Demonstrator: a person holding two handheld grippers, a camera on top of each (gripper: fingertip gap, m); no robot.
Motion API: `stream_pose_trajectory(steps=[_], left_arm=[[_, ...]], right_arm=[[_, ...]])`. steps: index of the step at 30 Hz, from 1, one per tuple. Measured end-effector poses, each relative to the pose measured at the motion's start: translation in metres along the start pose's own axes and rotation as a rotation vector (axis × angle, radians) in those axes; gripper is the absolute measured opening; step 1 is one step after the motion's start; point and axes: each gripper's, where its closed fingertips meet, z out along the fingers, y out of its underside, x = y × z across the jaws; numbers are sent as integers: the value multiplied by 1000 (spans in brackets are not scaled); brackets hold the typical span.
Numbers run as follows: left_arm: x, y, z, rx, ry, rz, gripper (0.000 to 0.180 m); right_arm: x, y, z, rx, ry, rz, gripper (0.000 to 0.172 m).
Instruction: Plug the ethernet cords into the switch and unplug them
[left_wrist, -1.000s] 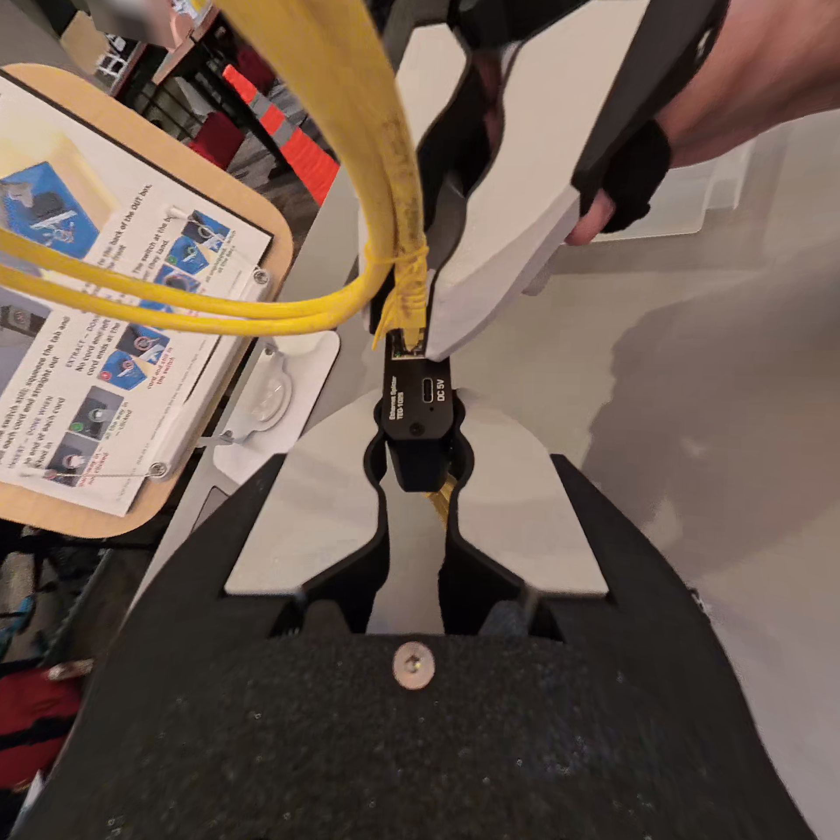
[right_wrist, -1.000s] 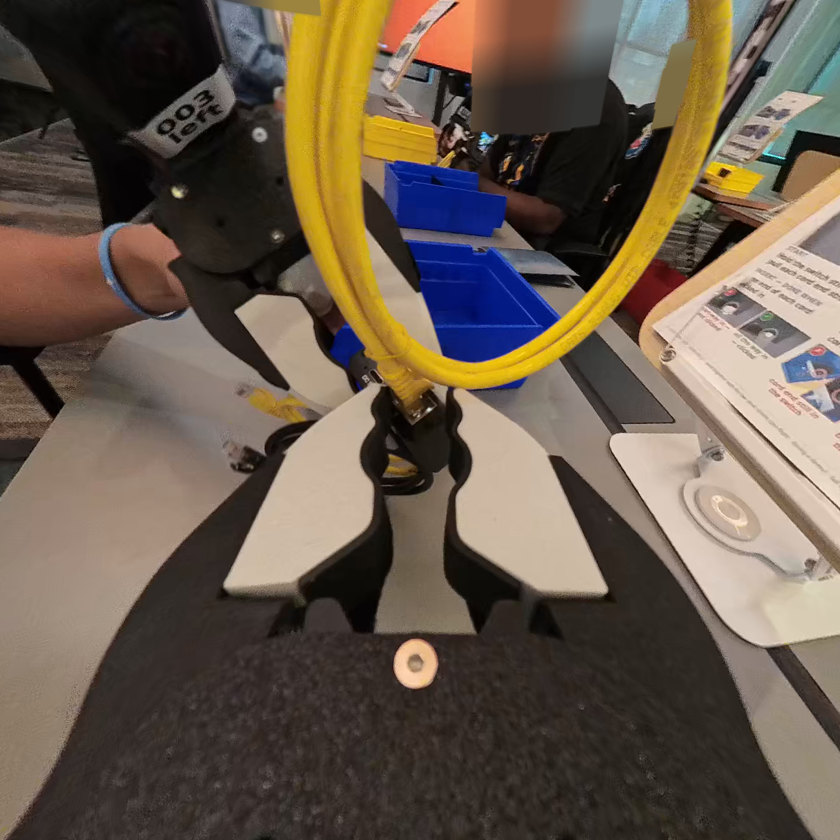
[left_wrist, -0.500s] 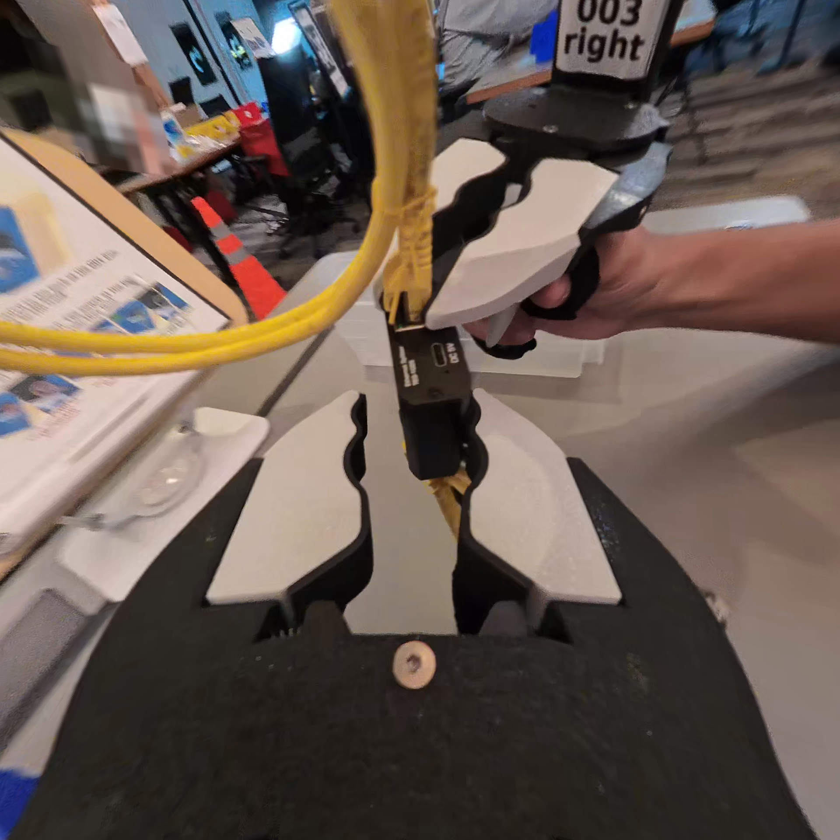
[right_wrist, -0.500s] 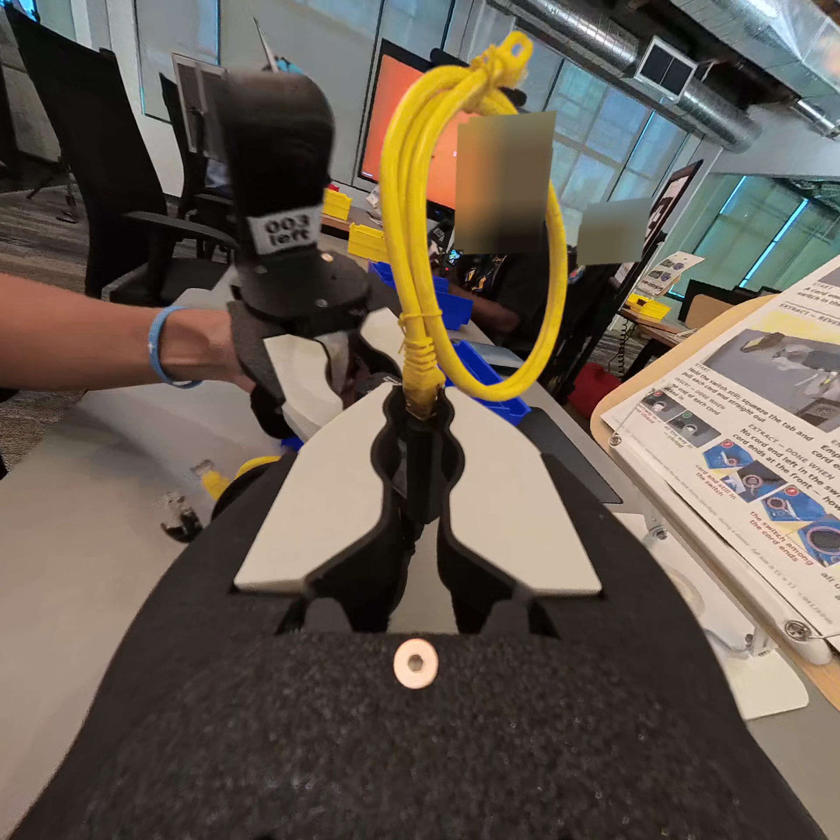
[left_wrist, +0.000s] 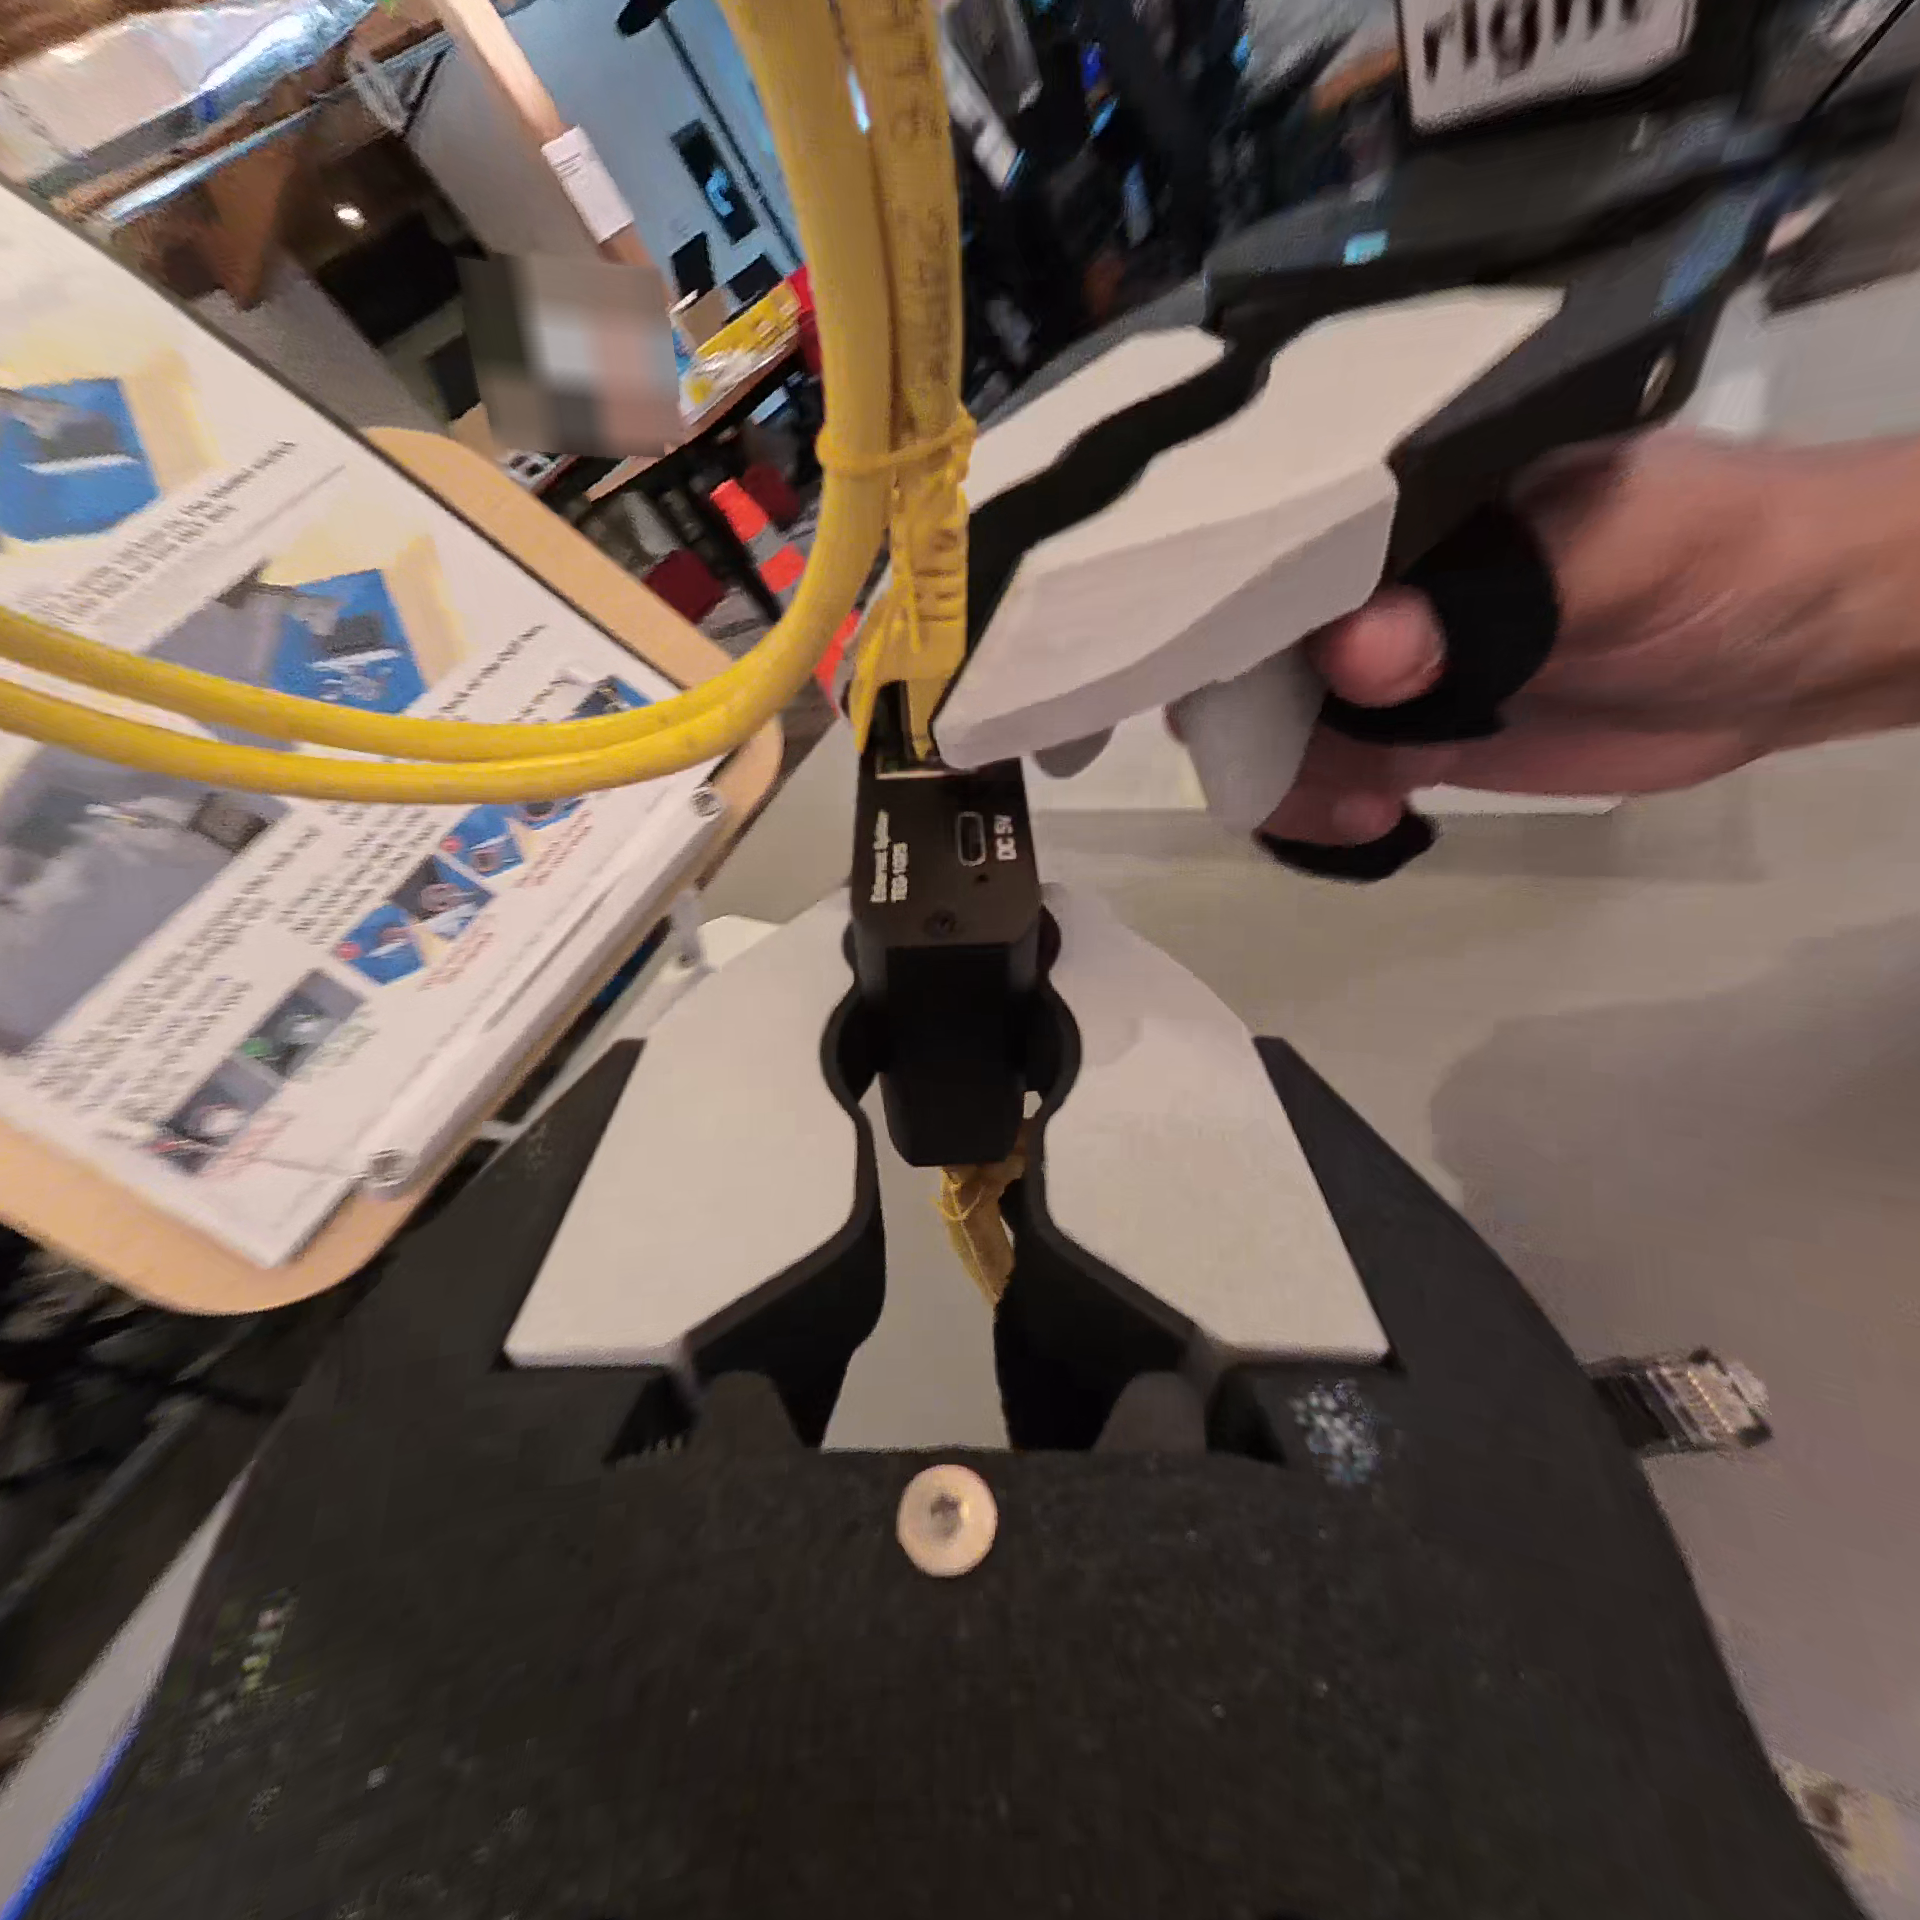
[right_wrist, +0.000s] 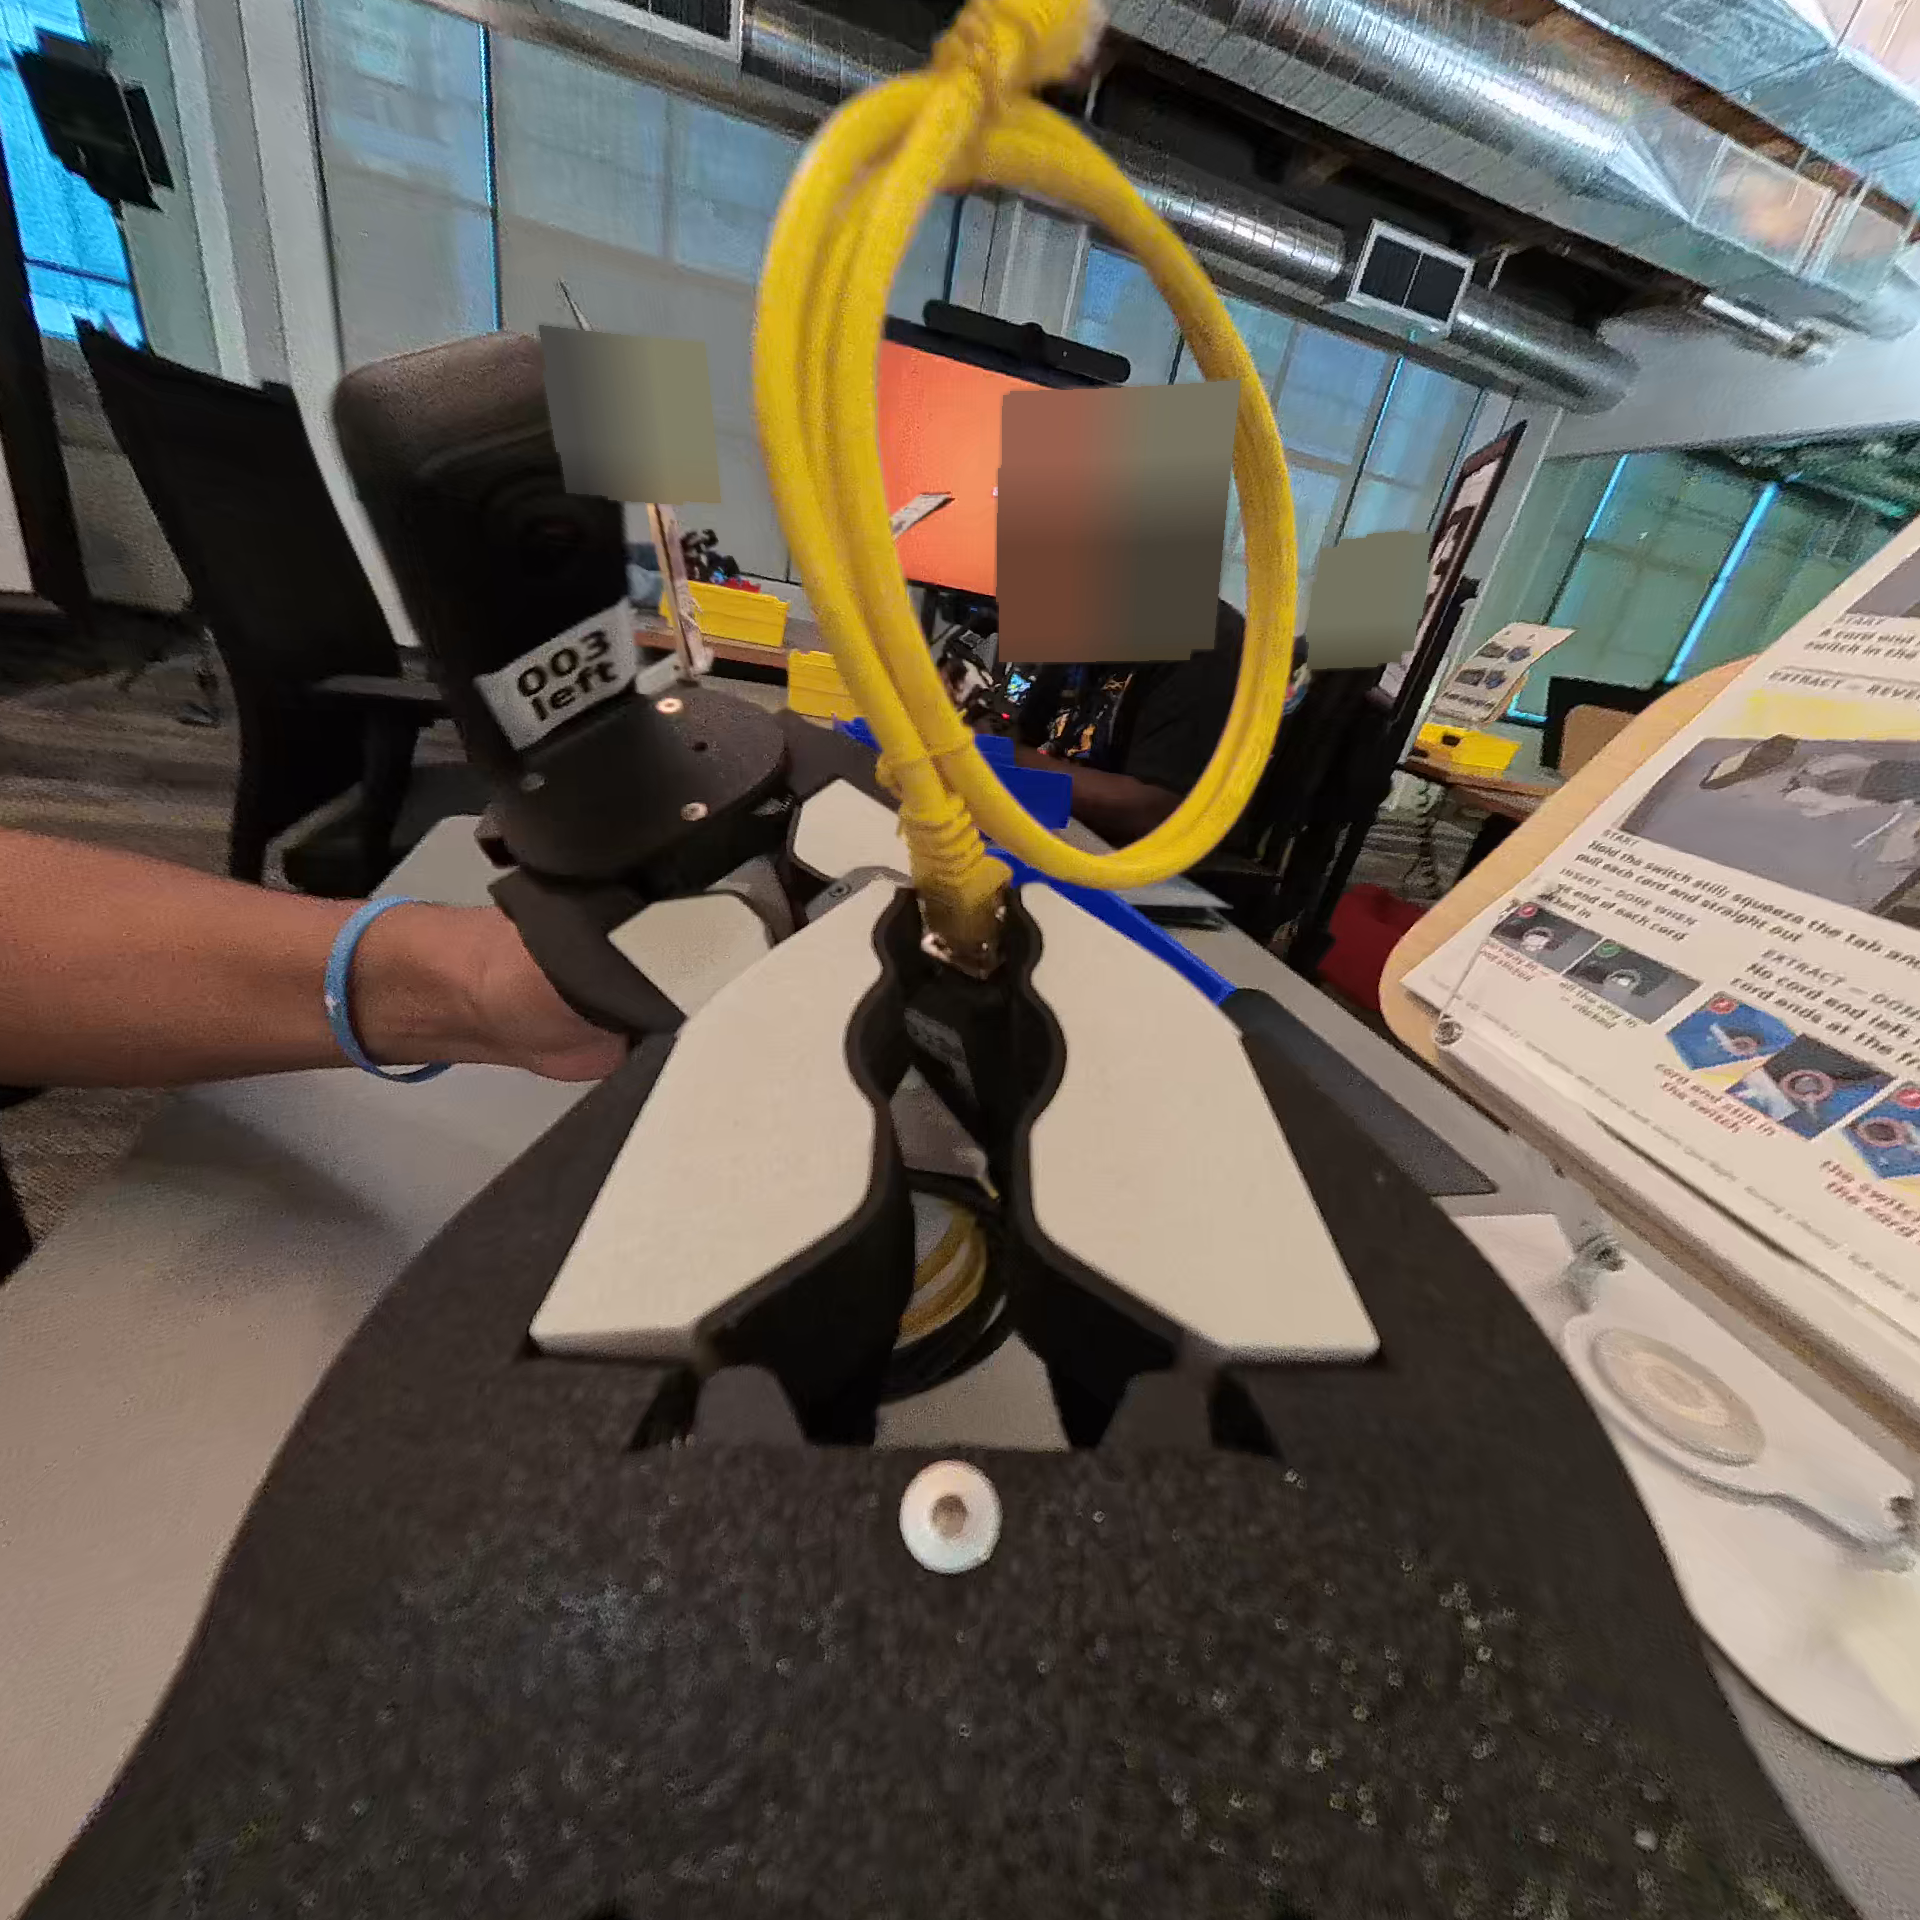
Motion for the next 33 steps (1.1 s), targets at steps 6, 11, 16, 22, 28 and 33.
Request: stream_pose_trajectory(steps=[6, 11, 16, 22, 28, 33], left_arm=[[-16, 9, -5, -140, -133, 266, 25], [-36, 12, -12, -295, -305, 448, 25], [-21, 12, -7, -303, -259, 563, 25], [-11, 7, -6, -264, -199, 538, 25], [16, -29, -12, -65, -19, 341, 25], [26, -35, -18, -3, 107, 204, 25]], right_arm=[[0, 4, -23, -114, -167, 86, 32], [19, 10, -50, -235, -182, 248, 46], [19, -1, -66, -267, -172, 165, 49], [27, -4, -77, -191, -159, 200, 42], [-20, -6, -52, 18, -309, -2, 35], [-33, -26, -39, 83, -296, -102, 31]])
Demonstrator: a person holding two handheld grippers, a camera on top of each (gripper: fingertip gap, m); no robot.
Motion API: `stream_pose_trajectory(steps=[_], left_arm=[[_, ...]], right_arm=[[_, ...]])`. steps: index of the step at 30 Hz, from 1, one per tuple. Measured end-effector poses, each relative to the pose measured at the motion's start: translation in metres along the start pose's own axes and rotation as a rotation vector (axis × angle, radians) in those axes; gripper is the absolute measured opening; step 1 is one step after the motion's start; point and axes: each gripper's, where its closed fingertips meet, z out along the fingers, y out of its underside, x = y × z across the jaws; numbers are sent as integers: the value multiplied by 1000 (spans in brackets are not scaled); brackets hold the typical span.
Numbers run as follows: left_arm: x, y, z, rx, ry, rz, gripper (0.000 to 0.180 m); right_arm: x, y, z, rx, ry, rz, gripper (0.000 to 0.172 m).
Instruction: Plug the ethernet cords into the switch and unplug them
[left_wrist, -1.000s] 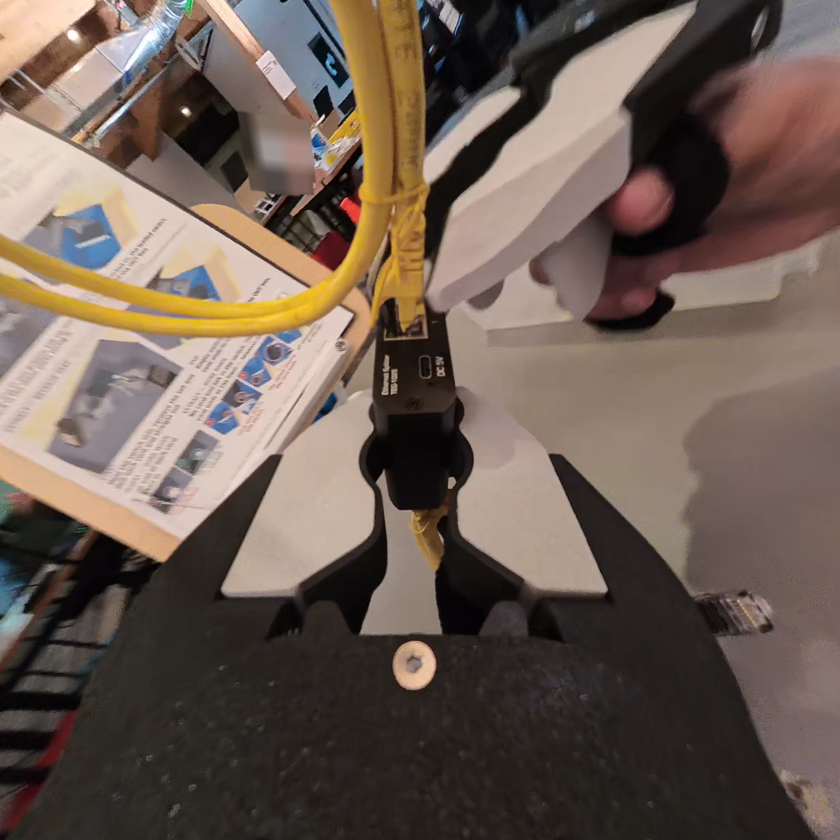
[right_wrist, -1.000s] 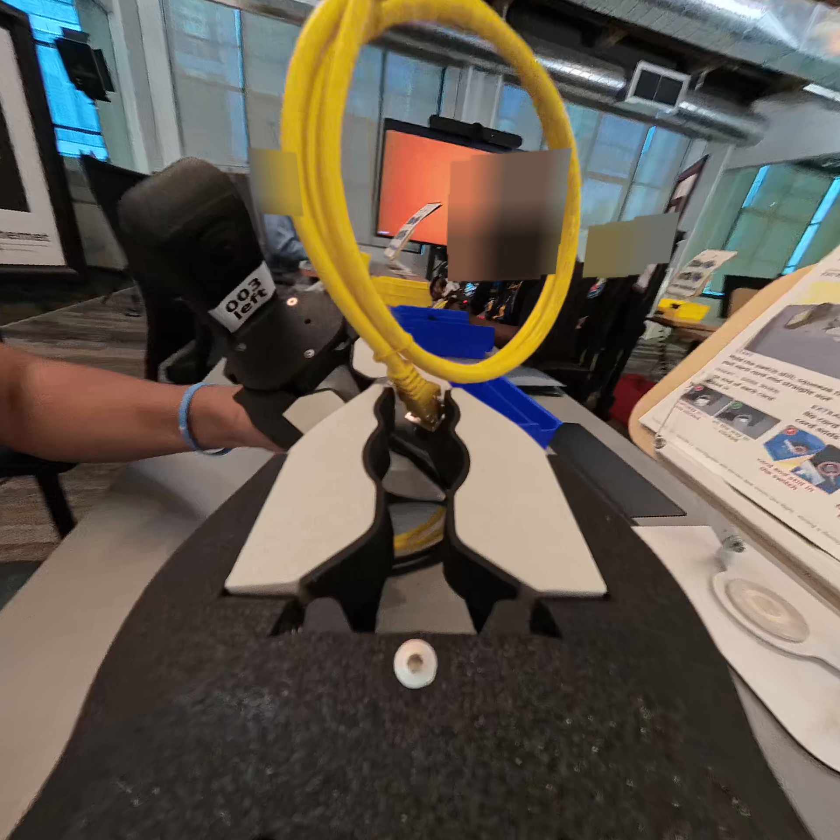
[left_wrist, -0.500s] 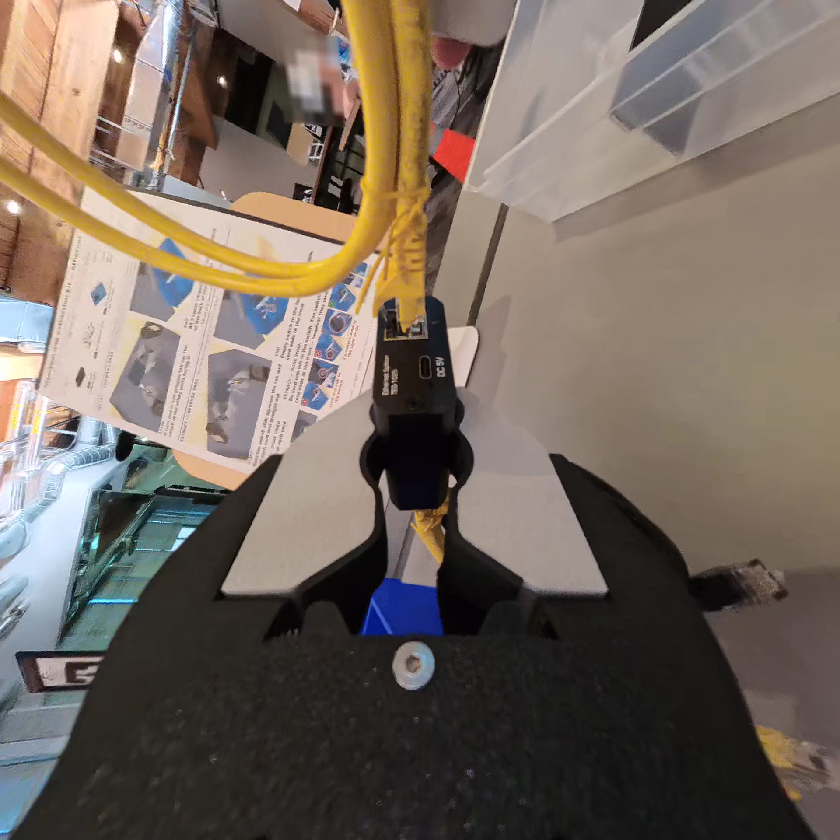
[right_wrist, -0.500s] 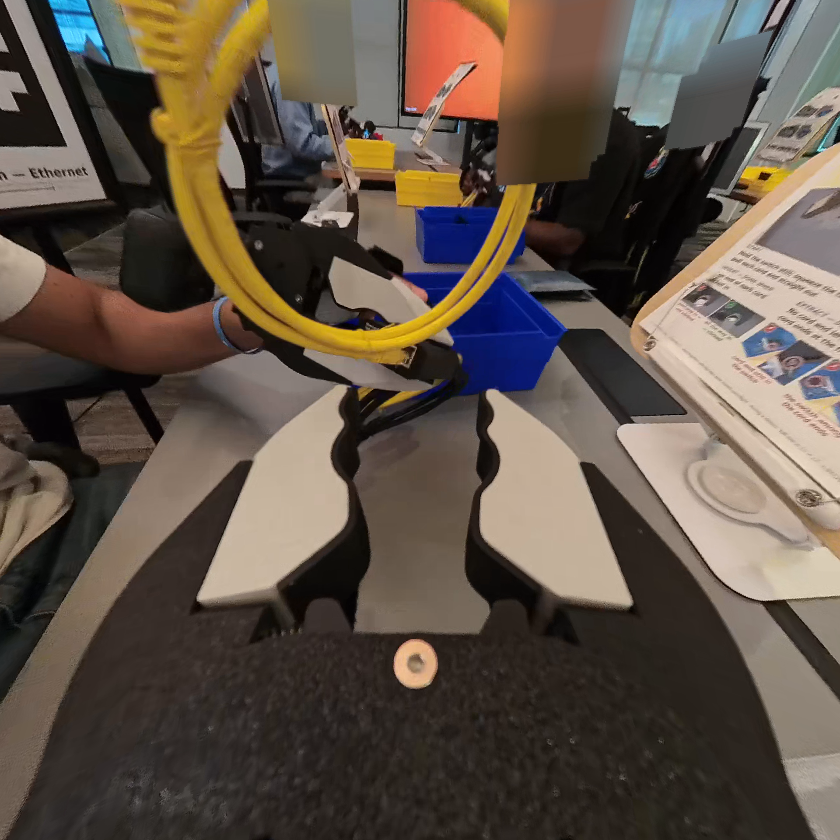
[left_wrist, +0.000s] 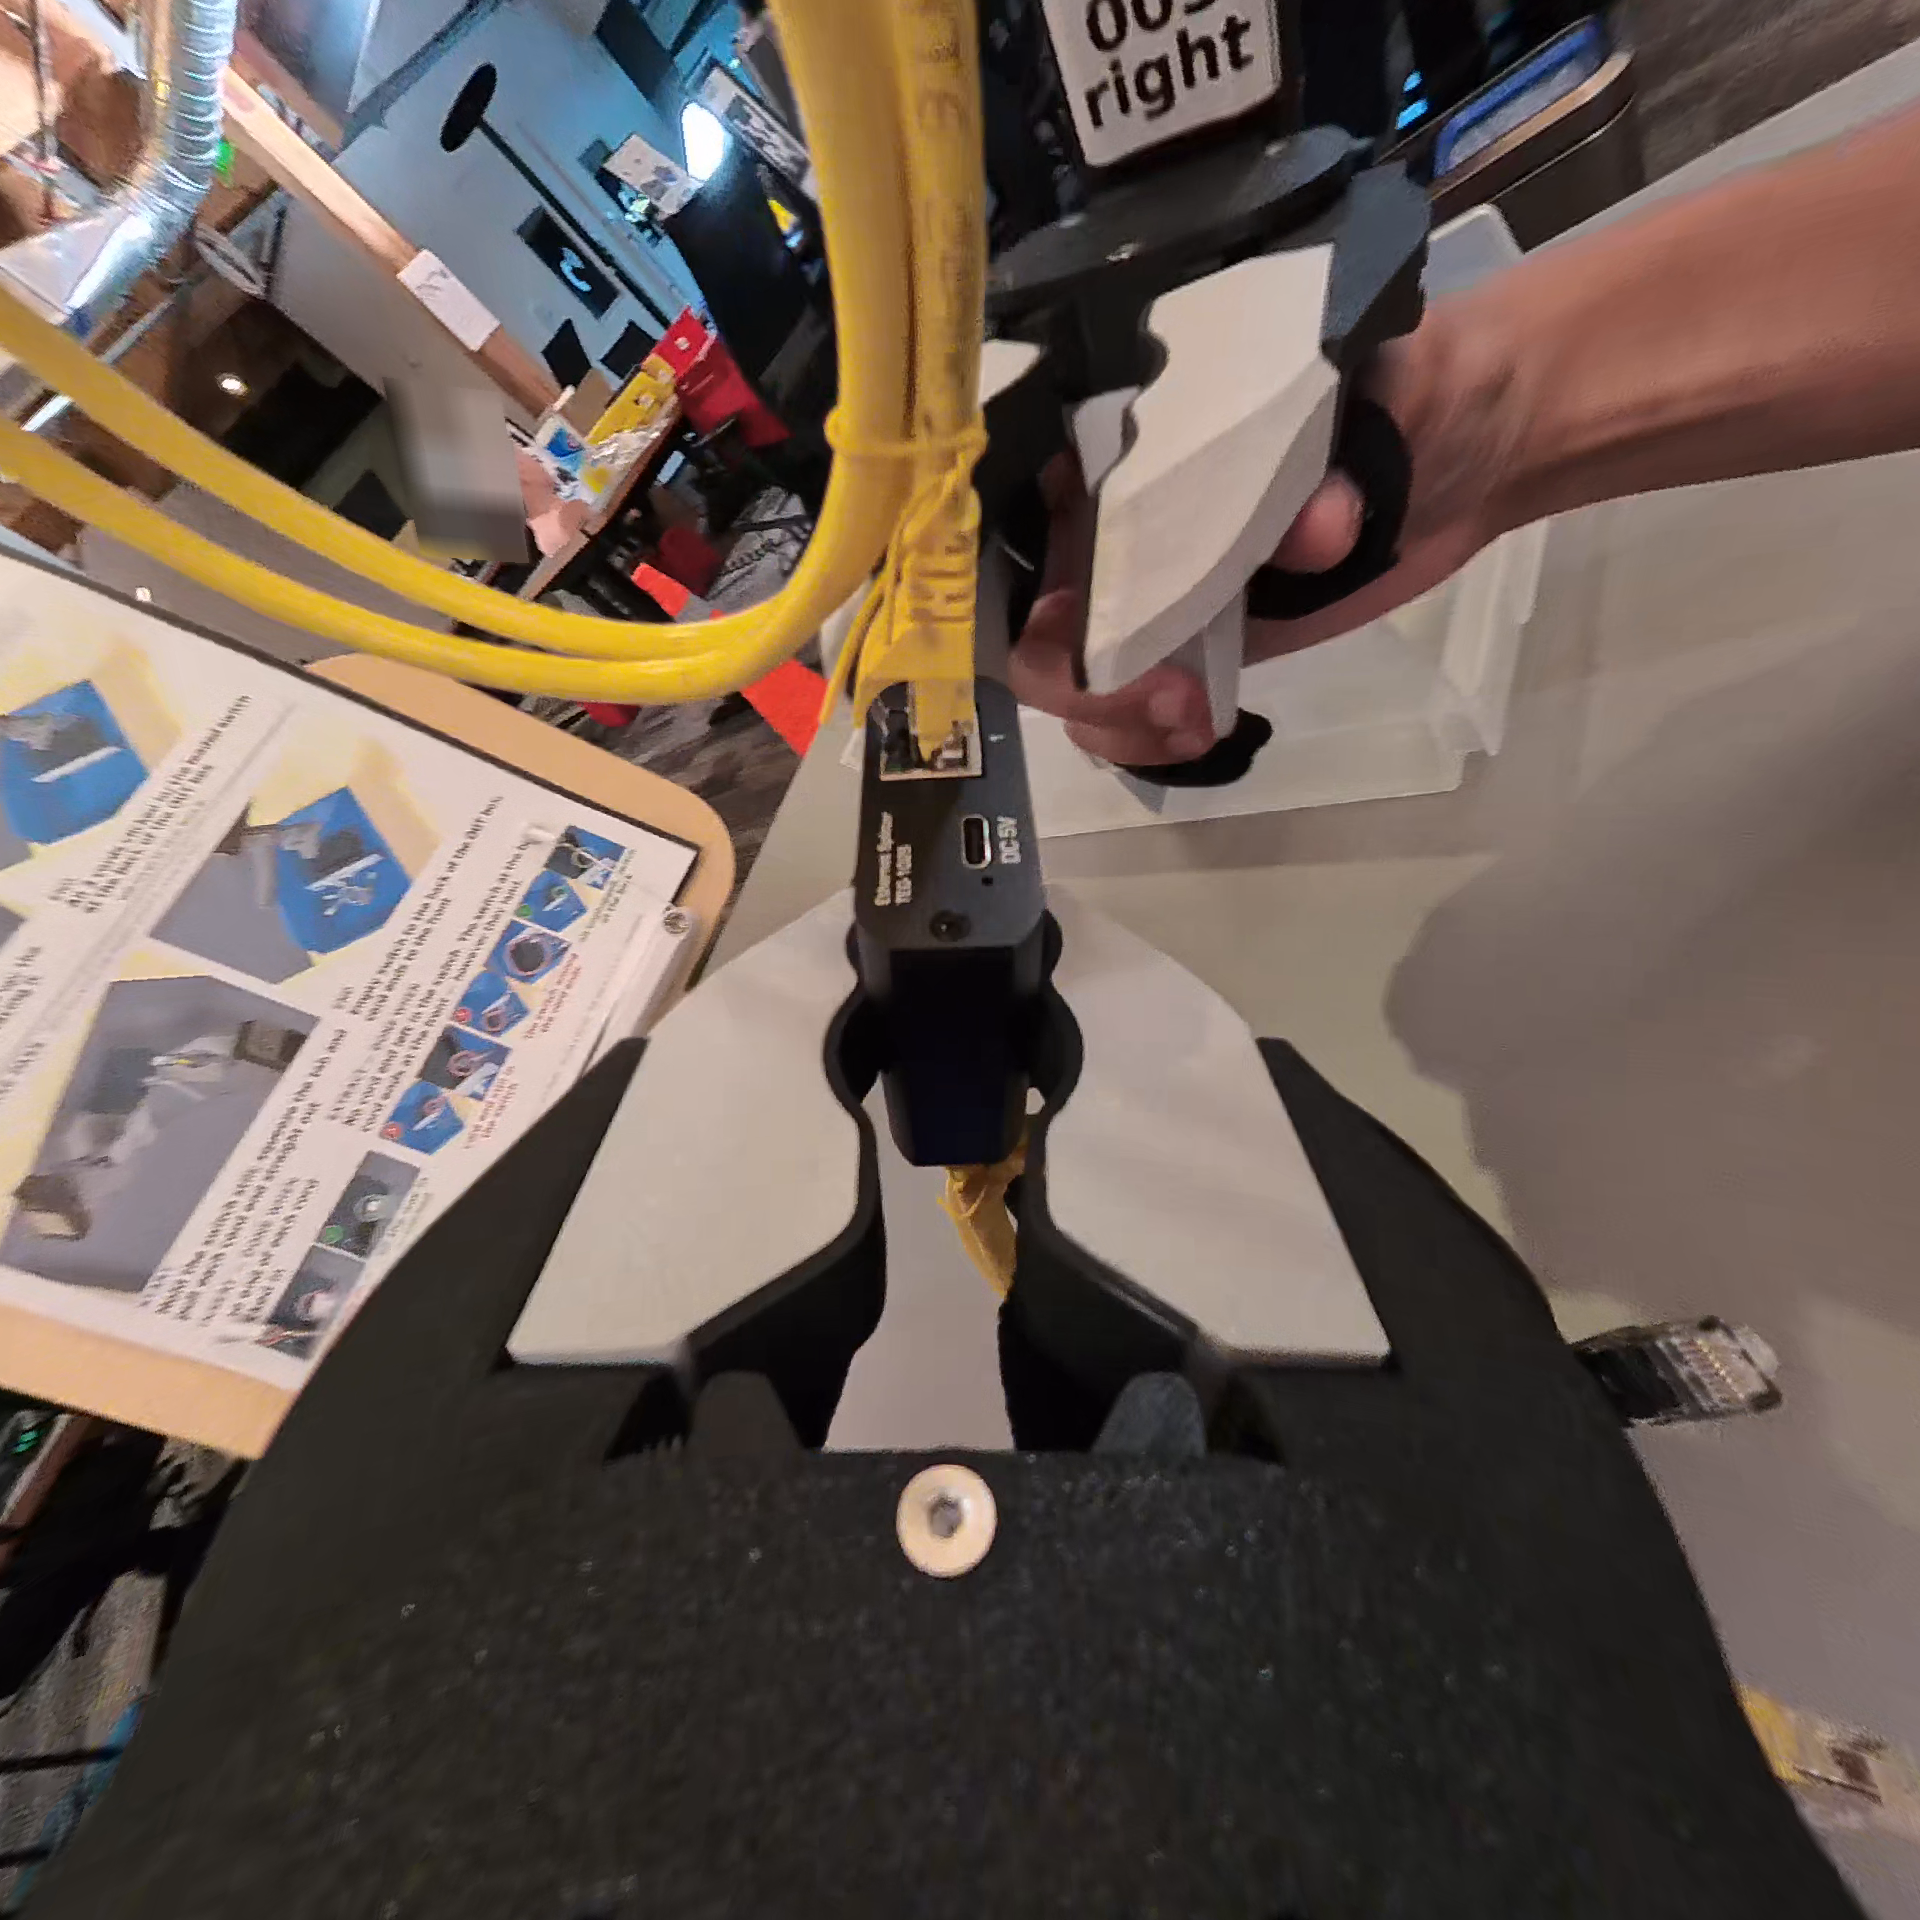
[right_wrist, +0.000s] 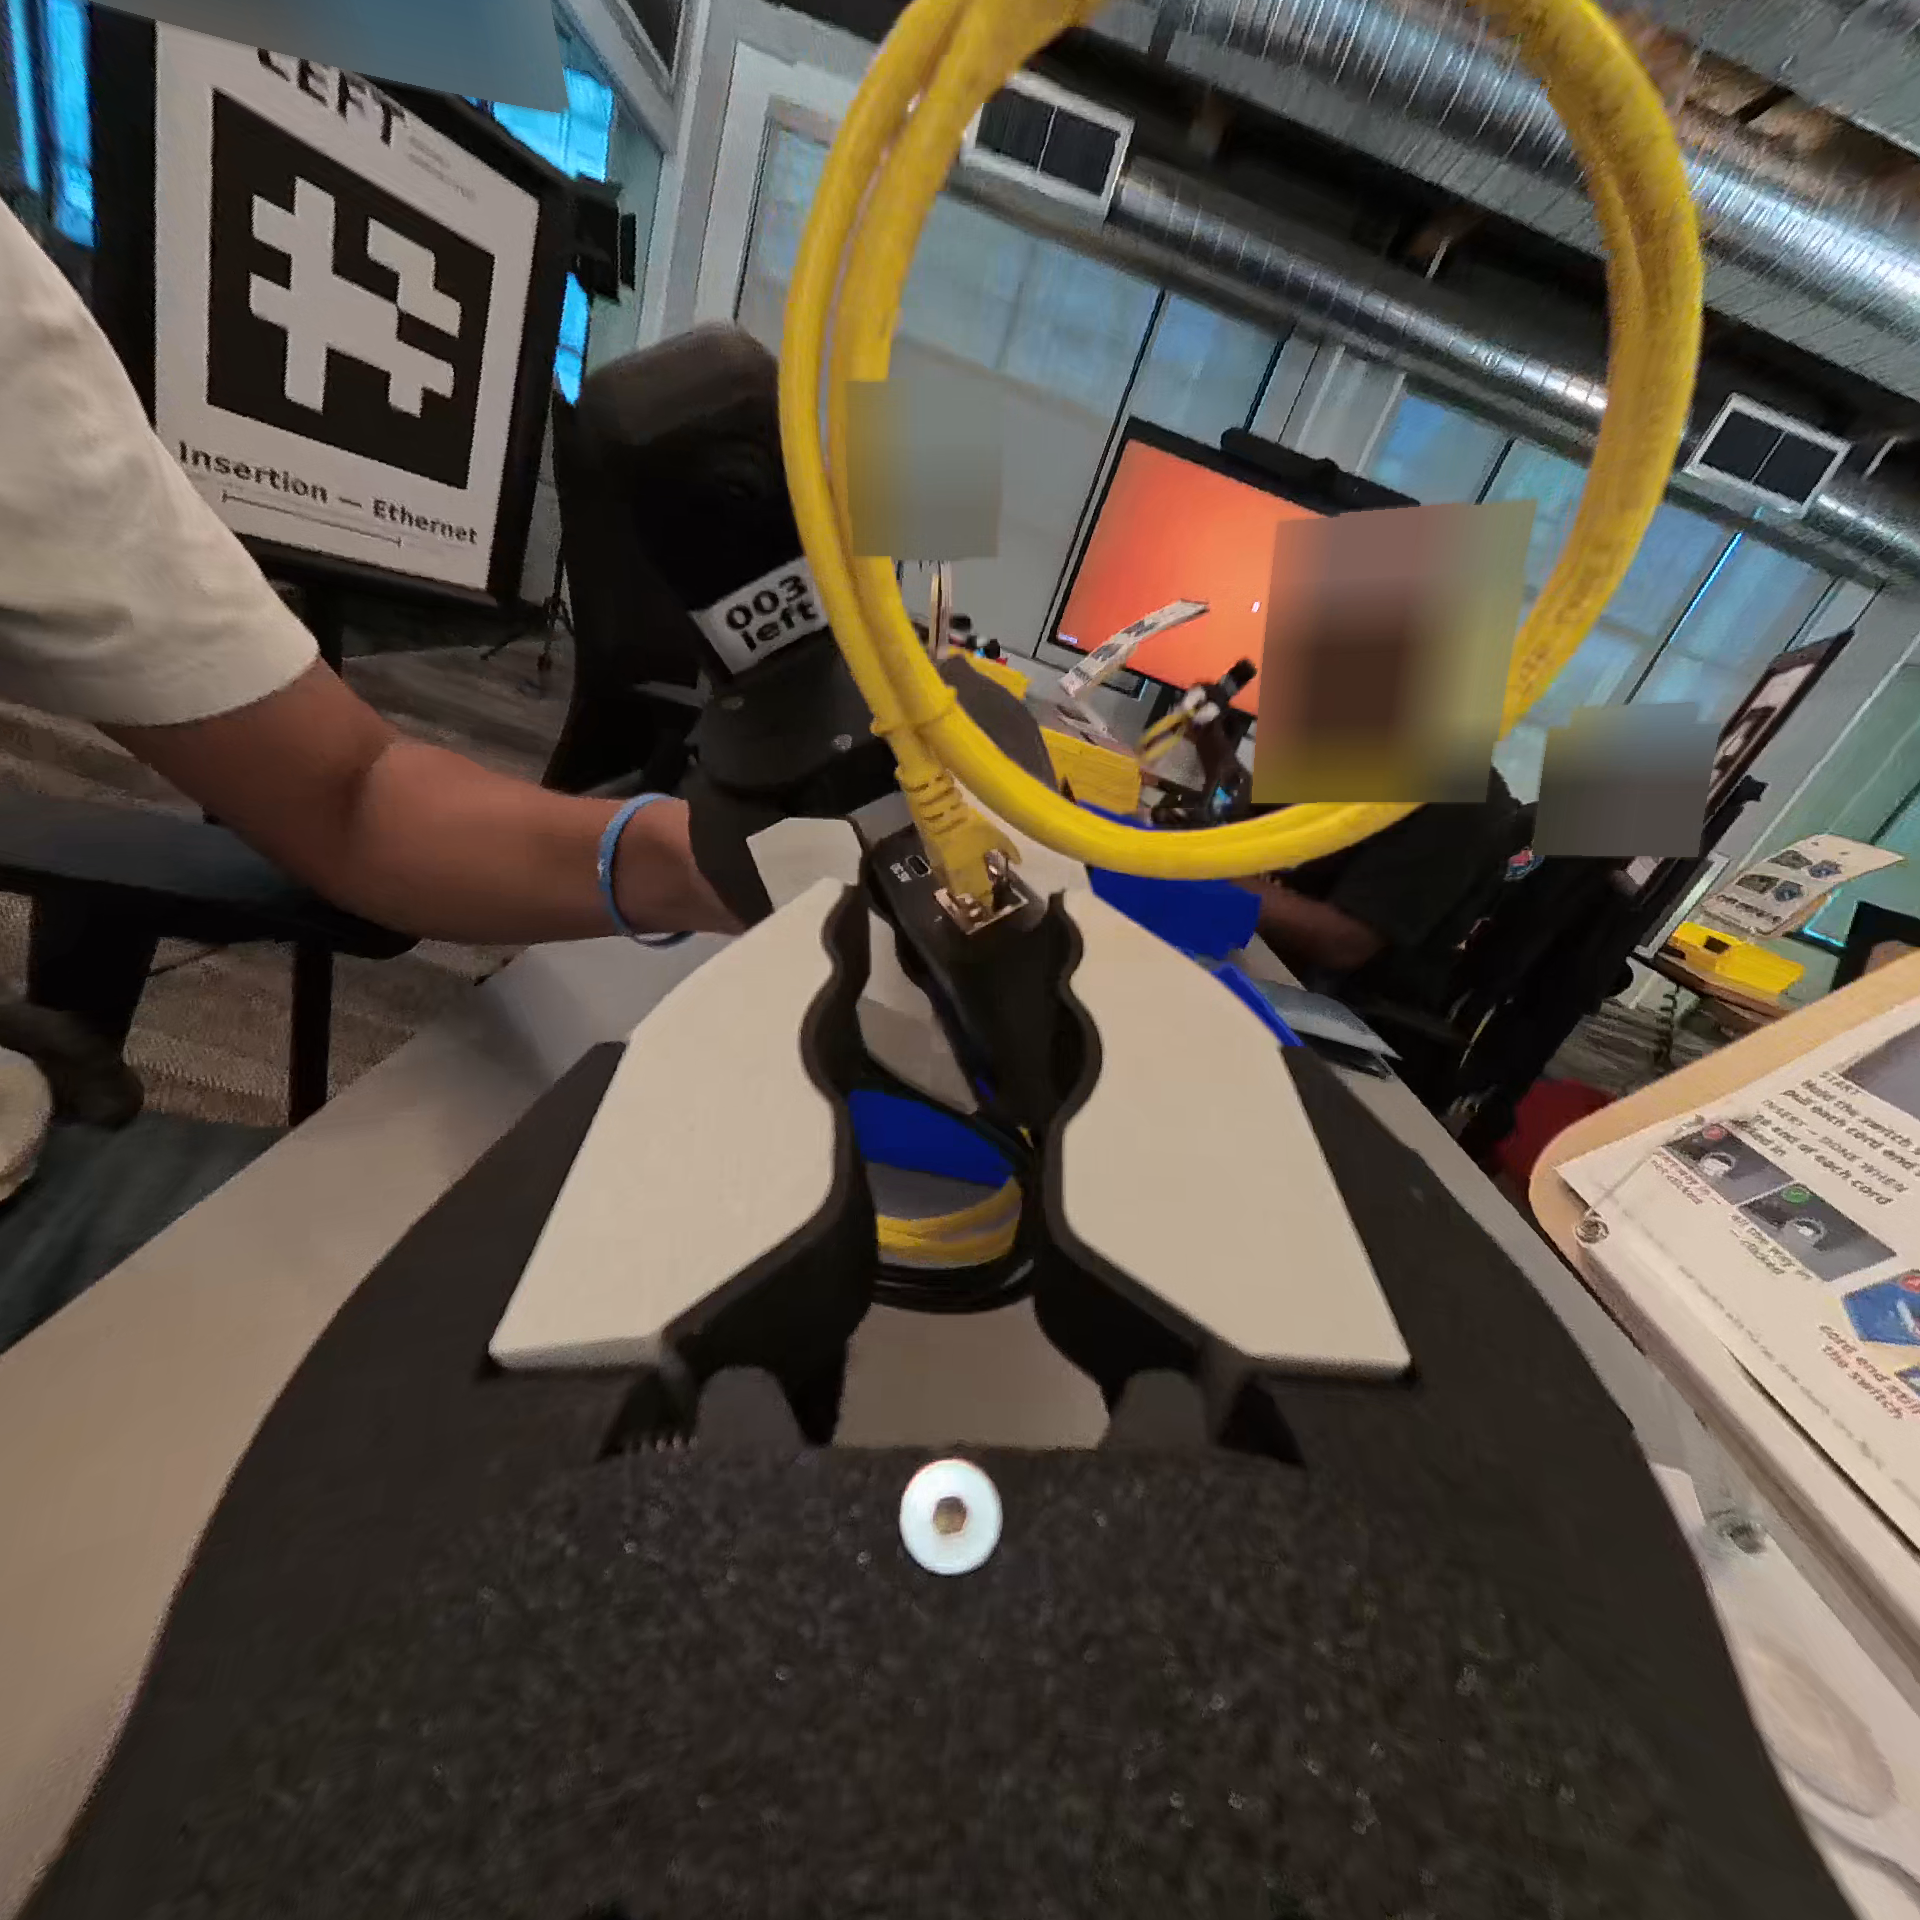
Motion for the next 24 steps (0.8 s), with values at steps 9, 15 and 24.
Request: stream_pose_trajectory(steps=[9, 15, 24], left_arm=[[16, -9, 1, 59, 116, -67, 25], [23, -16, -1, 124, 217, -202, 25], [27, -10, 0, 93, 255, -217, 25]], right_arm=[[-6, 1, 7, -4, -45, -17, 19], [-7, -7, 8, 46, -53, -24, 16], [-10, -6, 8, 24, -78, -9, 15]])
